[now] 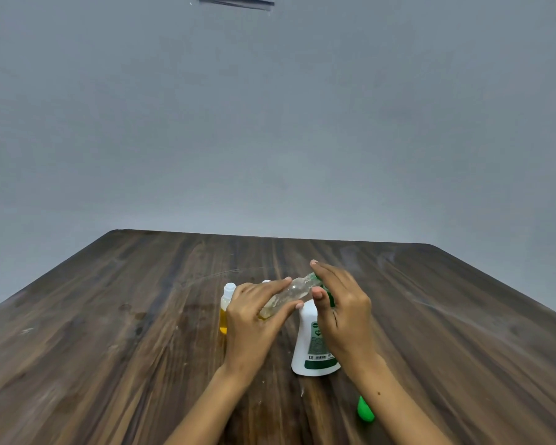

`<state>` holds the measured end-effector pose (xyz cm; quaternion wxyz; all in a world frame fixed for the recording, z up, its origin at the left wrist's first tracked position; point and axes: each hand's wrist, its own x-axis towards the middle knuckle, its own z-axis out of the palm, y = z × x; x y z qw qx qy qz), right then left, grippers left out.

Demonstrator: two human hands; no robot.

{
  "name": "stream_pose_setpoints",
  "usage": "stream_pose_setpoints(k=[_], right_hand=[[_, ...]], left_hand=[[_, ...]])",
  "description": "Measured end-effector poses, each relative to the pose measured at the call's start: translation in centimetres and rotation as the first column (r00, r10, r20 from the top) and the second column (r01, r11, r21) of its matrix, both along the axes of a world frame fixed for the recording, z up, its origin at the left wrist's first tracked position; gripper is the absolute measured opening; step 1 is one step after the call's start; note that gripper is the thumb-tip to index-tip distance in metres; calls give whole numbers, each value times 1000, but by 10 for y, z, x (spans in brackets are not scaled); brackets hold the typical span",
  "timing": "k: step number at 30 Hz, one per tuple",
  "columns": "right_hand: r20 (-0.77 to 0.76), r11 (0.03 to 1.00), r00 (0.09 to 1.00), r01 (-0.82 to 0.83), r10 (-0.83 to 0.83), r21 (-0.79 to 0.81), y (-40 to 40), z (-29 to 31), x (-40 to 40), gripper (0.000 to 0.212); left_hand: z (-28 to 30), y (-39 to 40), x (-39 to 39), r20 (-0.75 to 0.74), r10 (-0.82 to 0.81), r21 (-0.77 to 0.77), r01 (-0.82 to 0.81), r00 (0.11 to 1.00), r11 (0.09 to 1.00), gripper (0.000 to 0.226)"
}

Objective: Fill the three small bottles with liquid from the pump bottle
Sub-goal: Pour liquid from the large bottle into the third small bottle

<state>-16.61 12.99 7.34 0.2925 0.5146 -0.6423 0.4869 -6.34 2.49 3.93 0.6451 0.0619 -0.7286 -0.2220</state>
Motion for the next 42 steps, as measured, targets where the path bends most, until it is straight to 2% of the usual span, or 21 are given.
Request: stream_pose_setpoints(k=[4,9,15,20,25,31,36,42], right_hand=[[-48,1000,999,-2,1,-11,1,5,-1,75],[-19,999,1000,20,-20,-35,-3,-6,-2,71],[-92,999,995,36,-35,3,-2,3,-5,75],[-38,998,998,49,-50,-34,-5,-7,-4,73],[-74,999,996,53,-53,0,-4,6,-5,77],[-75,997,994,72,-74,-33,-4,-5,-4,73],[-132,993,986,110,-105,29,-3,8,-4,78],[-98,992,987,130,-130,-6,-2,-1,-2,76]], left_hand=[[1,3,1,0,-16,19,16,1000,1000,42],[2,1,2,-8,-13,3,13,1000,1000,38],[4,5,1,-23,-25,17,25,999,1000,40],[3,2,2,-11,-18,-1,18,1000,1000,39],[5,4,3,-22,-24,16,24,999,1000,41],[3,2,2,-7,-24,7,24,1000,1000,38],[5,4,2,-11,-26,17,26,1000,1000,41],[2,1,2,-10,-25,9,25,1000,1000,40]])
